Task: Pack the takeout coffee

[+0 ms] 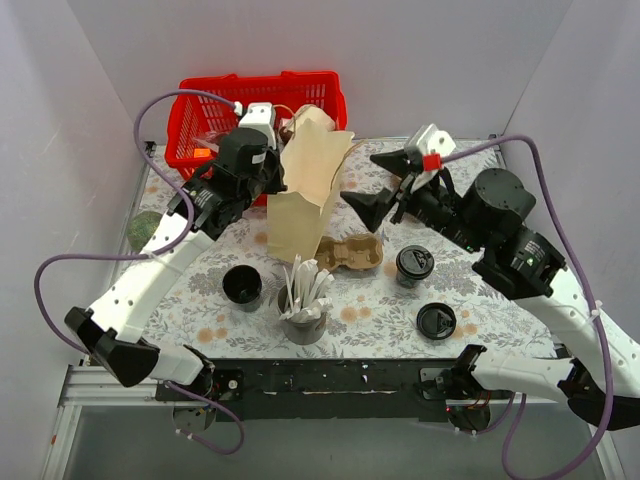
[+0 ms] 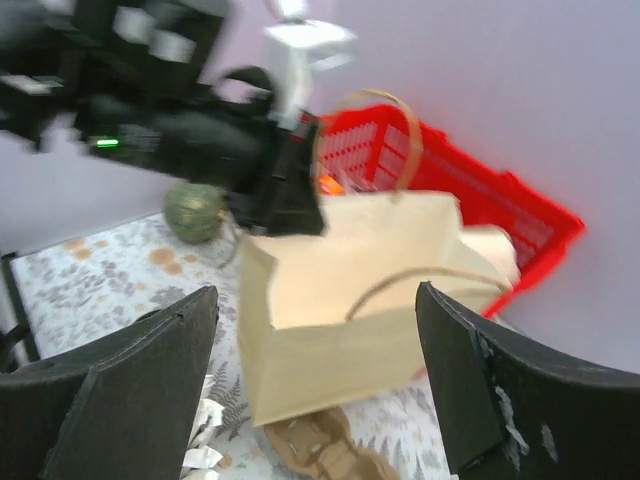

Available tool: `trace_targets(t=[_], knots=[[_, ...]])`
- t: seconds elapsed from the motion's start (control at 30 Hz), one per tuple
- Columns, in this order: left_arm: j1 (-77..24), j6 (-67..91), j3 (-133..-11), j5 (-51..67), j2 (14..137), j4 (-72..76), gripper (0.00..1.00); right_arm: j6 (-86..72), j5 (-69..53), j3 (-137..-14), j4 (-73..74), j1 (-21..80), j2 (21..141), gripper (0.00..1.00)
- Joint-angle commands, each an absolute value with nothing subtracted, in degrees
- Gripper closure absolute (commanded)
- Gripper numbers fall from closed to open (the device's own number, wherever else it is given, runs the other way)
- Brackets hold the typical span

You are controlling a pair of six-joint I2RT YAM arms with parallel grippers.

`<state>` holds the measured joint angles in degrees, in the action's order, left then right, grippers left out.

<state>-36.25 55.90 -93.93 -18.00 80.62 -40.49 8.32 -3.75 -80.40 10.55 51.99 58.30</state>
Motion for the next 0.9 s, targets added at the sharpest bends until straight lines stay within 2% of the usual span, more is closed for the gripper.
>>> trace_targets(t=[0.0, 0.1, 0.23, 0.33, 0.53, 0.87], knots=[[-36.3, 55.5, -93.1, -22.5, 74.9, -42.9, 0.91, 0.6, 17.6, -87.0, 27.5, 51.1, 63.0, 0.12], [-36.3, 56.9, -93.0, -26.7, 73.9, -45.3, 0.94, -1.2, 18.8, -85.4, 28.7, 48.3, 63.3, 0.11], [-36.2, 59.2, -93.3, -32.4, 73.1, -48.2, 0.96, -5.1, 6.9, -81.1, 28.3, 36.2, 63.6, 0.11], [-35.9, 60.5, -92.6, -32.7, 72.0, -48.5, 0.96, -10.2, 4.0, -78.8, 29.0, 33.3, 67.7, 0.12], [-35.9, 60.6, -92.6, -31.3, 70.1, -48.4, 0.96, -18.4, -2.5, -72.9, 26.5, 33.7, 77.2, 0.22], [-35.9, 60.7, -92.0, -30.8, 69.0, -48.4, 0.95, -27.1, 12.5, -71.8, 23.0, 43.4, 94.6, 0.23]])
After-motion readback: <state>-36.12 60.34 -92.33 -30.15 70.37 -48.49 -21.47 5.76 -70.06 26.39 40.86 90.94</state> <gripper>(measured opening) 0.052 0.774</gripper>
